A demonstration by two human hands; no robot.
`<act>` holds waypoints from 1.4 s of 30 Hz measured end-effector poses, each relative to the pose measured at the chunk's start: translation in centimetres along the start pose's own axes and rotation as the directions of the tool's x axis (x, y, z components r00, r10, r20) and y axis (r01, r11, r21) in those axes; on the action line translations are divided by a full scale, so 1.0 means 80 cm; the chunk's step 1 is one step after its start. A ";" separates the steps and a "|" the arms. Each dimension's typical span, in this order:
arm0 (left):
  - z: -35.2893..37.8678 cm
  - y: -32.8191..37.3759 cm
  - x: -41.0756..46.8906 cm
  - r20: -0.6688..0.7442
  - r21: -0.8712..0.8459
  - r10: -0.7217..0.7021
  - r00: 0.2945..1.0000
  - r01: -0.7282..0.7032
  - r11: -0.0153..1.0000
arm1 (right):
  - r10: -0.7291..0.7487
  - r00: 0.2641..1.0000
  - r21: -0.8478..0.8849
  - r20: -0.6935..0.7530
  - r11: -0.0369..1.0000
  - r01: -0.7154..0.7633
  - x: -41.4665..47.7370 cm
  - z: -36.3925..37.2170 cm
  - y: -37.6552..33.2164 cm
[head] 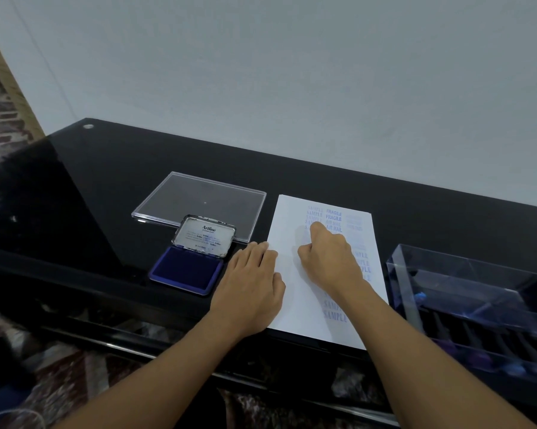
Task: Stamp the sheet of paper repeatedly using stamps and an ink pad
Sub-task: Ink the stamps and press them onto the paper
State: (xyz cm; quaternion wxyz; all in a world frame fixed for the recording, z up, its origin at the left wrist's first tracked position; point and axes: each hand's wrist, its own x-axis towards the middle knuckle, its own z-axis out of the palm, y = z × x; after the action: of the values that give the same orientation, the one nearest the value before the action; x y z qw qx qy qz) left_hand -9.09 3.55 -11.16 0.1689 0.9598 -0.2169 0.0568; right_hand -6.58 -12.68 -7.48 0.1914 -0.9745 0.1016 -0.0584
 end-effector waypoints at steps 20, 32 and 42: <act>0.003 -0.002 0.000 -0.040 -0.013 0.014 0.999 -0.015 1.000 | -0.005 1.000 0.003 -0.013 1.000 0.005 -0.001 0.000 0.000; -0.002 0.001 -0.002 -0.105 -0.057 0.010 0.994 -0.016 0.998 | -0.008 1.000 0.003 0.003 1.000 0.008 -0.004 -0.003 0.002; -0.006 -0.001 0.000 -0.094 -0.094 -0.008 0.996 -0.001 0.996 | -0.013 0.999 0.129 -0.033 0.991 0.017 0.010 -0.089 0.005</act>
State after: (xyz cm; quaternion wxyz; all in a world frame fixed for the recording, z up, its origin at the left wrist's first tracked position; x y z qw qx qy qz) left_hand -9.07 3.75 -10.76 0.2239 0.9474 -0.2094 0.0916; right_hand -6.93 -15.80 -1.03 0.2521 -0.9597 0.0934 -0.0817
